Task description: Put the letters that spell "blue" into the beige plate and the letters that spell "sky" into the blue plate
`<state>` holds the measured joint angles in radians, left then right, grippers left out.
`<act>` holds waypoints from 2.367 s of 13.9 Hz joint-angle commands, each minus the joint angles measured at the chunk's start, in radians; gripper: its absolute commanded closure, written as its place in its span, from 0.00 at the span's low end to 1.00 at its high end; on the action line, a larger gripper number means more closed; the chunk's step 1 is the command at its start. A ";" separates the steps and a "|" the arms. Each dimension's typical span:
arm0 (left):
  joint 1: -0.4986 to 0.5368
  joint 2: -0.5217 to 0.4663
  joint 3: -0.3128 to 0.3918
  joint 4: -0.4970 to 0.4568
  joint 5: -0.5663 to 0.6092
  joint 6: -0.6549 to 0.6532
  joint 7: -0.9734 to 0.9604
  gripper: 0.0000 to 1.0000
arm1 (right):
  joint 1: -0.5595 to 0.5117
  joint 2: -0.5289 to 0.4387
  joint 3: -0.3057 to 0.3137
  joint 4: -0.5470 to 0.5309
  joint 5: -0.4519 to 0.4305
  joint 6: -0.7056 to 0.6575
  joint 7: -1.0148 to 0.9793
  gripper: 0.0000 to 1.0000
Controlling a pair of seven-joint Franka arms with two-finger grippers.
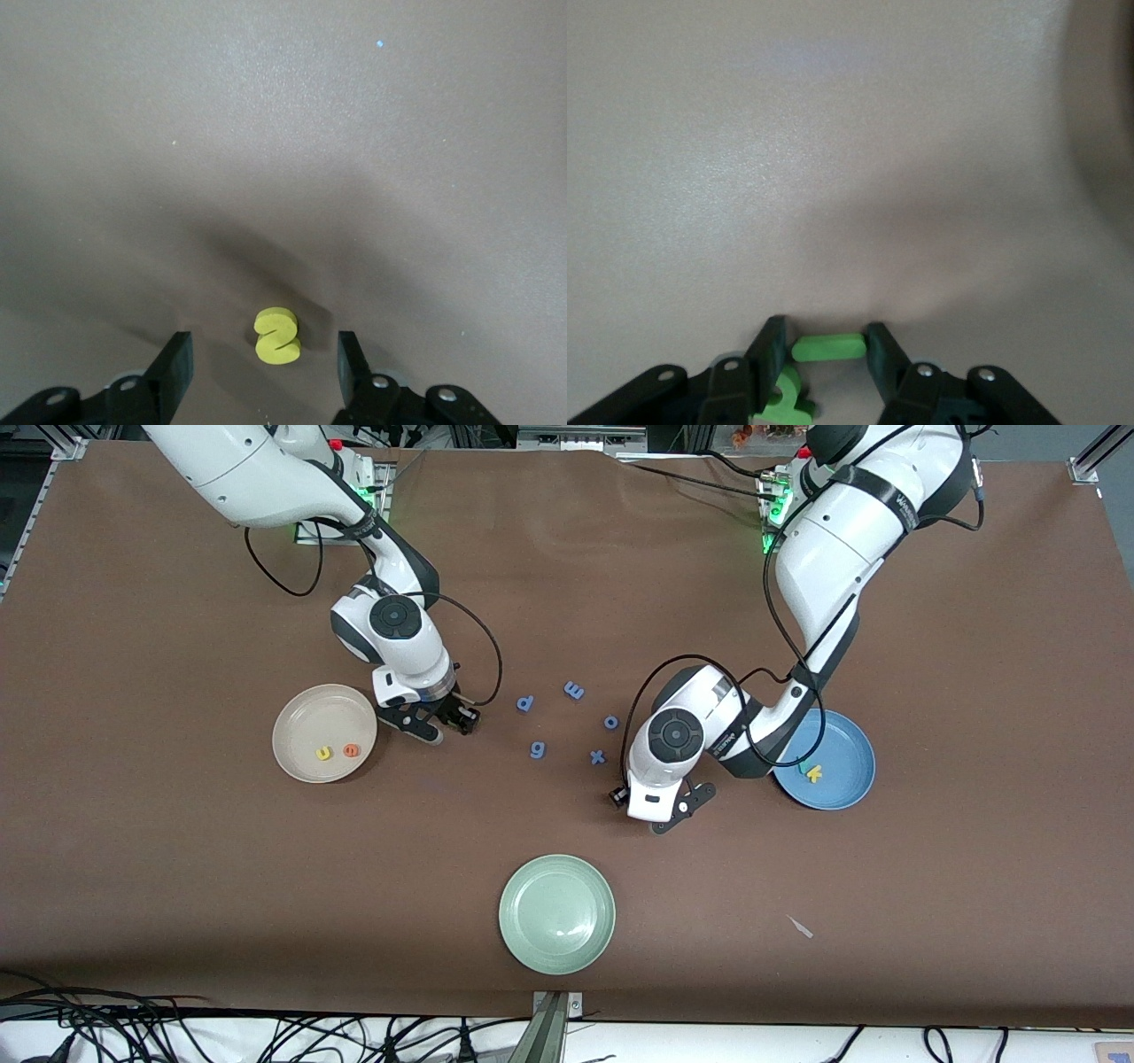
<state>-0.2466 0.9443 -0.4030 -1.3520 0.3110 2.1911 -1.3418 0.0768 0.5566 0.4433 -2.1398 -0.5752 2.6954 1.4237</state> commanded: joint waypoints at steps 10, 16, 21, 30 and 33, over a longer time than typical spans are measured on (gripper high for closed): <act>-0.010 -0.002 0.007 0.030 -0.003 -0.005 0.001 1.00 | -0.002 -0.004 0.002 0.001 -0.025 0.000 -0.005 0.70; 0.038 -0.111 0.000 0.033 -0.015 -0.174 0.102 1.00 | -0.075 -0.098 0.000 0.000 -0.011 -0.163 -0.297 0.70; 0.133 -0.197 -0.005 -0.021 -0.016 -0.367 0.356 1.00 | -0.133 -0.214 -0.066 -0.002 0.121 -0.327 -0.854 0.66; 0.418 -0.389 -0.011 -0.366 -0.016 -0.334 0.898 1.00 | -0.132 -0.213 -0.036 -0.014 0.244 -0.325 -0.785 0.11; 0.510 -0.398 -0.057 -0.505 -0.003 -0.195 0.931 1.00 | -0.126 -0.137 0.061 0.029 0.244 -0.309 -0.500 0.11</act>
<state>0.2013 0.5942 -0.4224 -1.7221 0.3111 1.8967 -0.4498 -0.0498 0.3686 0.4566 -2.1454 -0.3464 2.3778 0.7807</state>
